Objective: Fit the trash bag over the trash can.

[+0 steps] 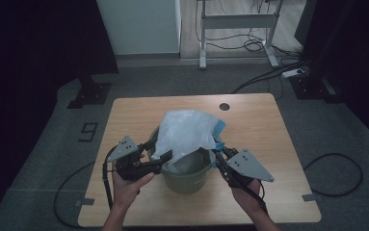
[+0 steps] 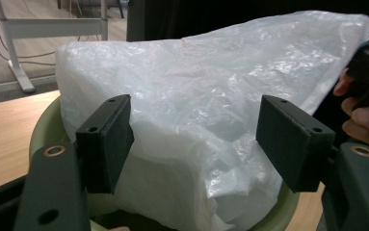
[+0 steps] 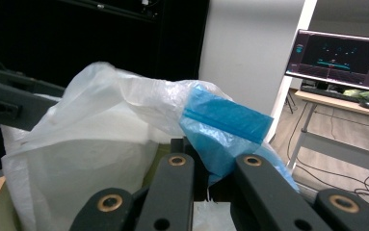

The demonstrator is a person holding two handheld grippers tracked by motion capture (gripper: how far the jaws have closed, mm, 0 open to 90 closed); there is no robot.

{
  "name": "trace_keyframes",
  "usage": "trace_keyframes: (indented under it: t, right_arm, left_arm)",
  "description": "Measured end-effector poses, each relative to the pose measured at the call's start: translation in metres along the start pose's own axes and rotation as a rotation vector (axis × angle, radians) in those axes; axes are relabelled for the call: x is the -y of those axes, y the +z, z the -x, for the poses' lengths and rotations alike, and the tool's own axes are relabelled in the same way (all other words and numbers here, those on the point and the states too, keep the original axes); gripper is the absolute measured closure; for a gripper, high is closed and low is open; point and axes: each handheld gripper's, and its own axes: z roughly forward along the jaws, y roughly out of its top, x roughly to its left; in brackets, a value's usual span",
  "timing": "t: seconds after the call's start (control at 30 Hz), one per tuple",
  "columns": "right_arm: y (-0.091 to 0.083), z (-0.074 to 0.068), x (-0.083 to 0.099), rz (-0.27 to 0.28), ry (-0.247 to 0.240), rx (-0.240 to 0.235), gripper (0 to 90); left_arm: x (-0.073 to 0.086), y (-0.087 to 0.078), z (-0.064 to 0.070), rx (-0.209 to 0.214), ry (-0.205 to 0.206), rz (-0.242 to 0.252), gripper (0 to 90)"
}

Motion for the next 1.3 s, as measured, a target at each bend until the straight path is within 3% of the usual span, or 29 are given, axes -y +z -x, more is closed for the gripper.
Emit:
trace_keyframes:
  t: [0.17,0.43,0.63,1.07,1.17,1.2,1.3]
  right_arm:
    - [0.002,-0.003,0.001,-0.002,-0.002,-0.007,87.7]
    - [0.001,0.004,-0.005,0.011,0.012,0.004,87.8]
    - [0.003,0.000,-0.015,0.026,0.007,-0.011,87.7]
    - [0.016,-0.011,-0.024,0.022,0.024,-0.038,87.2]
    - [0.018,-0.014,-0.025,0.021,0.015,-0.042,87.1]
    - [0.019,-0.016,-0.026,0.019,0.008,-0.047,87.0]
    - [0.020,-0.018,-0.027,0.019,0.007,-0.053,86.7]
  left_arm:
    - [-0.002,-0.005,0.000,0.016,0.006,0.012,29.7]
    - [-0.011,-0.017,0.002,0.017,0.027,0.057,31.6]
    - [-0.013,-0.013,0.009,0.074,0.039,0.057,31.0]
    - [-0.010,-0.008,0.018,0.062,0.070,0.075,31.4]
    - [-0.012,-0.007,0.020,0.053,0.083,0.078,34.9]
    - [-0.013,-0.006,0.021,0.062,0.095,0.080,43.8]
    - [-0.013,-0.006,0.021,0.080,0.115,0.084,57.7]
